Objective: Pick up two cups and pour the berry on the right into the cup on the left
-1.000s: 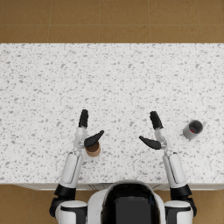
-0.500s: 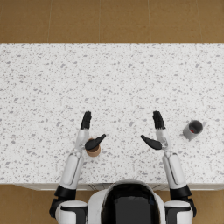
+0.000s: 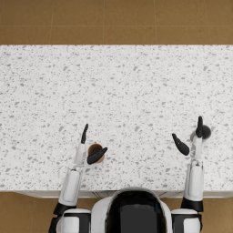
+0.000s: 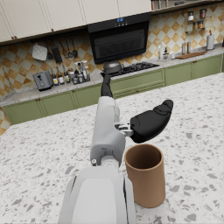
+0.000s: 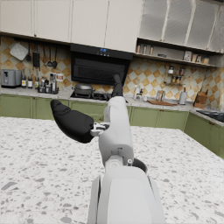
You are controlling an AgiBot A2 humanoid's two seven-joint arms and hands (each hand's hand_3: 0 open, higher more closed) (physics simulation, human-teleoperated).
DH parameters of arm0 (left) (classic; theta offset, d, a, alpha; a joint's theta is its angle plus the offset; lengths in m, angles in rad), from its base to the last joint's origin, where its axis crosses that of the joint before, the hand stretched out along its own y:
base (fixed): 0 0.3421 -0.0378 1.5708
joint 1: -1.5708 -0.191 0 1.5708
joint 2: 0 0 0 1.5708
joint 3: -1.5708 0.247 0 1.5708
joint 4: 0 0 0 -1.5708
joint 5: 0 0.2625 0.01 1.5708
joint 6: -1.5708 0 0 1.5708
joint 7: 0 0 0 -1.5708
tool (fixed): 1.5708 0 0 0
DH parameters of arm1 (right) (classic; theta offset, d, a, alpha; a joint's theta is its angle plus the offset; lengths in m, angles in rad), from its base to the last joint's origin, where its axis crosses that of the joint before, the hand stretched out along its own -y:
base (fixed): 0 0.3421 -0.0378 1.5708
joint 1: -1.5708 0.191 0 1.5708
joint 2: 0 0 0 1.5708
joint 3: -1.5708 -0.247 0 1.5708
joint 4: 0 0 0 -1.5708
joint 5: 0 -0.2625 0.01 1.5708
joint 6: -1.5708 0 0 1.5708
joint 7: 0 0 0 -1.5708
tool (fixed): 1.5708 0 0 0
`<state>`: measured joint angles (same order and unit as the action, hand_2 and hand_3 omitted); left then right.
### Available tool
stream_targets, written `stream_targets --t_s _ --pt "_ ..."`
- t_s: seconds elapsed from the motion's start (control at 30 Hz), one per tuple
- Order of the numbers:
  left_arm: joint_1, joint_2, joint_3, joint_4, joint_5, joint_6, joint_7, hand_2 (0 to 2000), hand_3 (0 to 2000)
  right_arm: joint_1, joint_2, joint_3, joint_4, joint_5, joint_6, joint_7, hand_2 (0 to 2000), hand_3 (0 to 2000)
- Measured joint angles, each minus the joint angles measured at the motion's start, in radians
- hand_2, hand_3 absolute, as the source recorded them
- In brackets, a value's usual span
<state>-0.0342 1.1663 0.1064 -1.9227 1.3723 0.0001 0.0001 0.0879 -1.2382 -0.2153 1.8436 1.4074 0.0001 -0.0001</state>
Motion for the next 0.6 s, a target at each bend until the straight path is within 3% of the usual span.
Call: stream_targets --t_s 0.23,0.37,0.6 --pt "-0.148 -0.048 0.003 -0.032 0.019 0.0 0.0 0 0 -0.048 -0.031 -0.149 -0.024 0.222 0.0 0.0 0 0" --pt "-0.207 -0.067 0.005 -0.013 0.021 0.0 0.0 0 0 -0.067 -0.045 -0.193 -0.055 0.281 0.0 0.0 0 0" --pt "-0.216 -0.055 0.008 0.087 0.021 0.0 0.0 0 0 -0.085 -0.061 -0.192 -0.194 0.3 0.0 0.0 0 0"
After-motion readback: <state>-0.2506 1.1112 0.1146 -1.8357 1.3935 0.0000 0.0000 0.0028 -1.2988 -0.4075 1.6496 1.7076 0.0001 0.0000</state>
